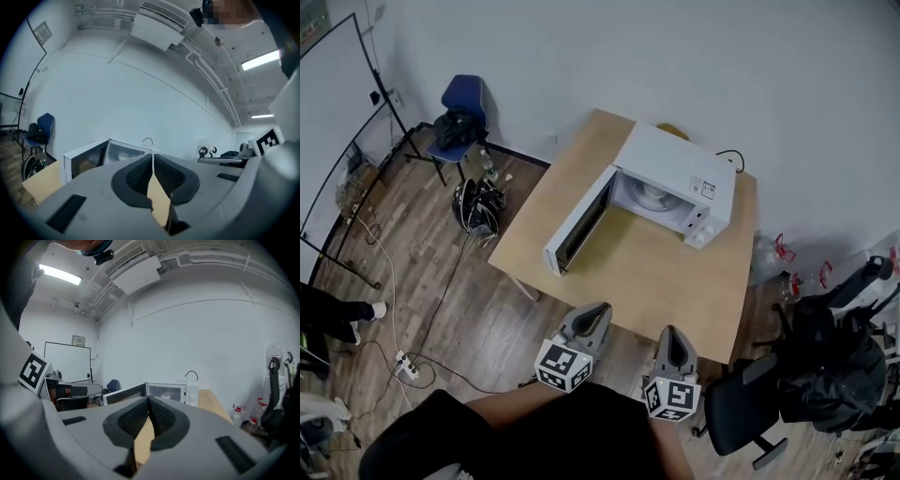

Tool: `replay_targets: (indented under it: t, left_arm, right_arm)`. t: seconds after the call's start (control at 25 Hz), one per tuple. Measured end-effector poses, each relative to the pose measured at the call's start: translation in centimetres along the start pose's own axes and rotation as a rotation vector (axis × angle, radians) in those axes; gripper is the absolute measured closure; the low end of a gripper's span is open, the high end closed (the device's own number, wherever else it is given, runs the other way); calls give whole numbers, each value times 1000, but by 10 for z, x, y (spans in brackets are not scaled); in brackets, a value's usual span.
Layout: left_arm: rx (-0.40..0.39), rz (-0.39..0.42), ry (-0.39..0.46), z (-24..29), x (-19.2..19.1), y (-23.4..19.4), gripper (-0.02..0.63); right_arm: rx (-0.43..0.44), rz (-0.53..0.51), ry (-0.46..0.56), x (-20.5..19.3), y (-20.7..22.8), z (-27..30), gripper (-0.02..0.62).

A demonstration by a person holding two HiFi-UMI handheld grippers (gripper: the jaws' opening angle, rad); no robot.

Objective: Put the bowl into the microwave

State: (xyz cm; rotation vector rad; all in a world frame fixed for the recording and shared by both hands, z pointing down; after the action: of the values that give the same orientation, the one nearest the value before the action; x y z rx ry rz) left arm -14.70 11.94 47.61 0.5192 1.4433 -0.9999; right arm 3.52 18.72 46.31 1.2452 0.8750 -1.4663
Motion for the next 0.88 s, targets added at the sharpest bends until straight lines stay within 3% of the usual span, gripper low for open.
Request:
replay_targets:
  t: [0.12,0.28,0.48,0.68,0.88]
  left_arm:
    - [3,59,1,-24,3,26,591]
    - [37,29,-40,-60,-12,73,594]
    - [84,92,35,-111,-22,123,592]
    - [90,174,72,-170,-31,158,594]
    - [93,173,48,-196,-48,181,594]
  right_arm:
    - [34,-11,8,2,-5,-25,535]
    - [31,-15,25,6,-8,-84,535]
    - [48,-97,45,1,-25,-148,535]
    - [78,-49,38,-25,-45,-198,535]
    - [81,-49,26,-38,-51,-238,535]
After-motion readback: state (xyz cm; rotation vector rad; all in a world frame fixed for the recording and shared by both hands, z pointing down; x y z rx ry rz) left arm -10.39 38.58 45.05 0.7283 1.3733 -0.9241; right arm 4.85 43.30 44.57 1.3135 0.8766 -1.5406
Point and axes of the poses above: the fingertips, and each gripper's own axes: z forward along the fingers, y to its right, x out of its top, the point moved 6 cm from there along -z, backward along the fingers, and after that the axes turned 11 degrees about x, right-handed, at the moved point
